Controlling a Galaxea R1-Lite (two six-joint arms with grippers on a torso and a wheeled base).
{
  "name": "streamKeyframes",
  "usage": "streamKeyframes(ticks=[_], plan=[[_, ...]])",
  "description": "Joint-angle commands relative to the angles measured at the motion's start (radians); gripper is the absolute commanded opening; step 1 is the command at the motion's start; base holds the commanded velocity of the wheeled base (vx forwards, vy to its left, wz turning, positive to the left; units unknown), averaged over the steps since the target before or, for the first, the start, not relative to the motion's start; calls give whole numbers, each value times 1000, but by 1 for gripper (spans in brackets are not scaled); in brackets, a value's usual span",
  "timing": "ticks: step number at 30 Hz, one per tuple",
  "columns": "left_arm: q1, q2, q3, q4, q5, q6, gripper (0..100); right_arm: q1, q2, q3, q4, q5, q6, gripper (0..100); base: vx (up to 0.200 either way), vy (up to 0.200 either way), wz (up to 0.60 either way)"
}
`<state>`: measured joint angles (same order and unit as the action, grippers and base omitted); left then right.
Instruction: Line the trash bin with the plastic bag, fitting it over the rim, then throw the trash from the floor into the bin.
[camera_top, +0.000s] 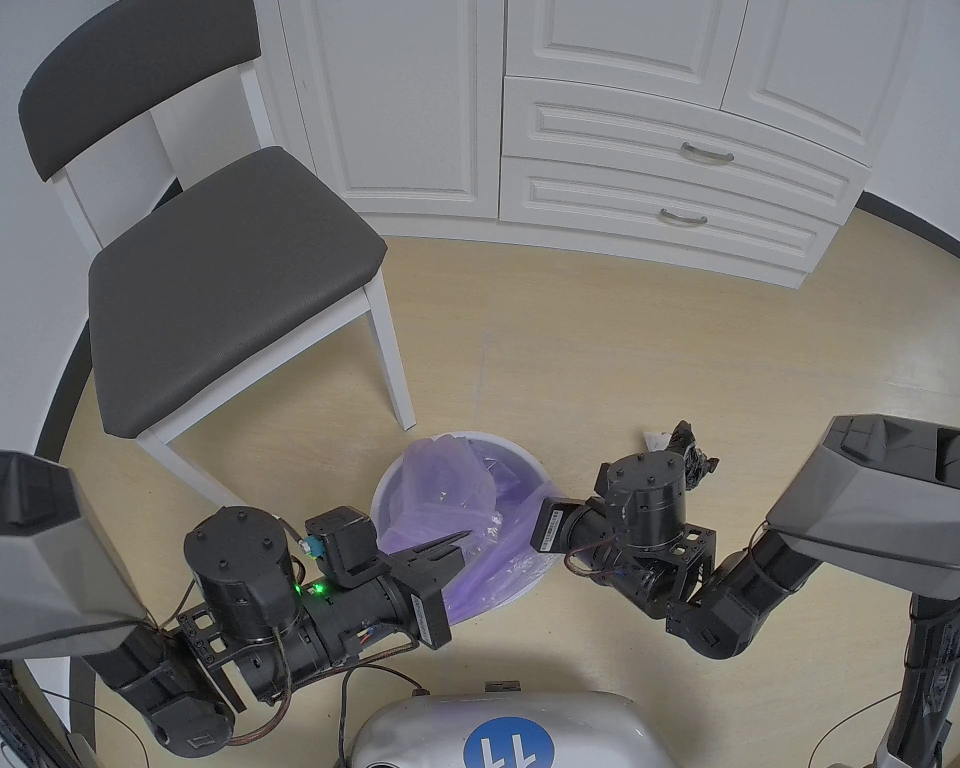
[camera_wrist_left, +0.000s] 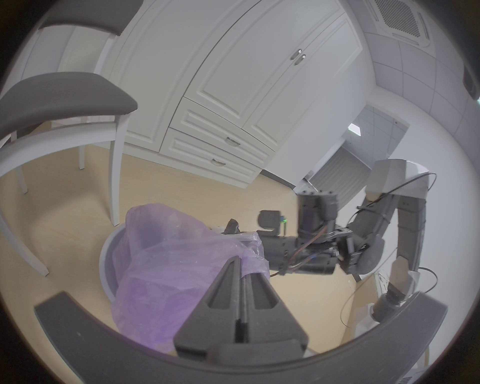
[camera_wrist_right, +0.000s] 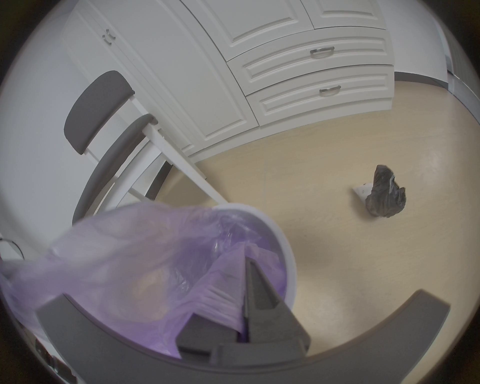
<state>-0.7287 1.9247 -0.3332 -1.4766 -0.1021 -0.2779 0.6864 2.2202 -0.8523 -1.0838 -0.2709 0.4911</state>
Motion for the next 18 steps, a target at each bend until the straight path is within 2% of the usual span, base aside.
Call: streamKeyframes(ticks=[1,7,11,18], plan=[[58,117,-40,-19,-1,-11,0,-25,-43,-4,7,-1,-2,0,0,0,0],[104,185,-102,-21,-2,-83,0,-65,-70,-10,19,-1,-25,0,0,0,0],[124,231,-138,-21,-2,-98,0,-77,-79,-24,24,-1,-25,0,0,0,0],[124,304,-179,-51,-2,-175,0,-94,-105,-27,28,-1,-28,0,0,0,0]])
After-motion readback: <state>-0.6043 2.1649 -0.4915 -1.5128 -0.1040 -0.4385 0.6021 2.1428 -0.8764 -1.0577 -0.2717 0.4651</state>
